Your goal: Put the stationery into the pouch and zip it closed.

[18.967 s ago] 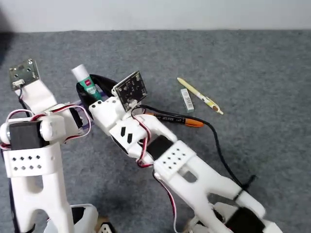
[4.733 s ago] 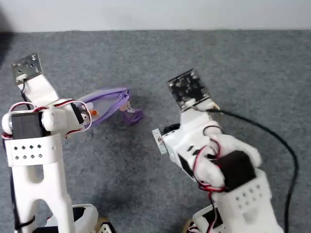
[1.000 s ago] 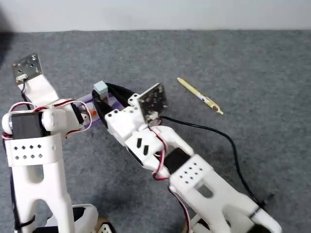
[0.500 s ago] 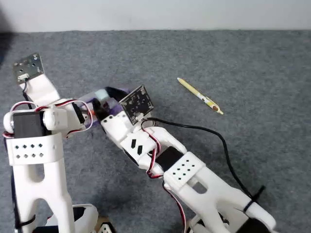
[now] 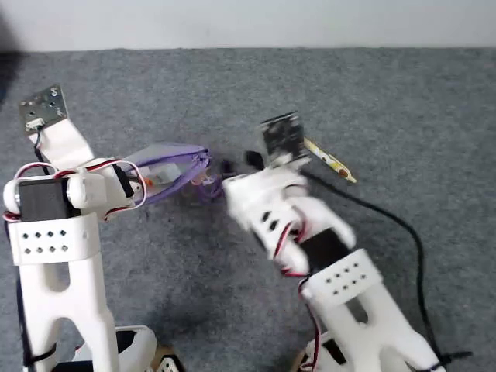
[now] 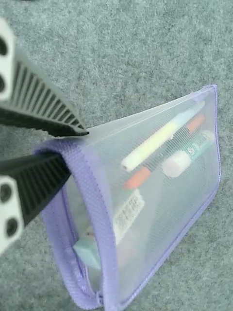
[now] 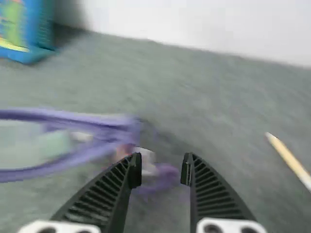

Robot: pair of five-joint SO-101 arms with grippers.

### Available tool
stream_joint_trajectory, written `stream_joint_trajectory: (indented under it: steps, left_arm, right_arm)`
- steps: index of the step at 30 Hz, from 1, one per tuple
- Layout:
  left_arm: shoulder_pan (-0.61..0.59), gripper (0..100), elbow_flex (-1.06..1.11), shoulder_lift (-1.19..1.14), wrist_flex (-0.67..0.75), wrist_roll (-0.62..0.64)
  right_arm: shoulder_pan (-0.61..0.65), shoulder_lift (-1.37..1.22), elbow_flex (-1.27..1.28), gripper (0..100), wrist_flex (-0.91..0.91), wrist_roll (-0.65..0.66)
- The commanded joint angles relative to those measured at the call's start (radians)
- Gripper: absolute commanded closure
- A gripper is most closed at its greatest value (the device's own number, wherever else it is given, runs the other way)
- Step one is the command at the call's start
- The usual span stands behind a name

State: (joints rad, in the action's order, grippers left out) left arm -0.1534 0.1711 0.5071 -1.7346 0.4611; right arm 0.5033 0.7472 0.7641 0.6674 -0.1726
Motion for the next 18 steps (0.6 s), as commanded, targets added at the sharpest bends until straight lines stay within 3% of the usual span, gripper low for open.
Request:
stream_joint_trajectory:
  steps: [1,10,18]
  left_arm:
    - [0.008,99,-0.002,-0.002,-0.005,0.006]
    - [0.008,99,0.033,0.008,-0.008,0.006]
    - [0.002,99,-0.199,0.005,-0.02,0.008]
  right_arm:
    - [-0.128,-0.056,-0.137,86.6,0.165,-0.014]
    - [-0.297,-0.486,-0.43,86.4,0.357,0.043]
    - [-0.337,-0.746,-0.756,86.4,0.506,0.051]
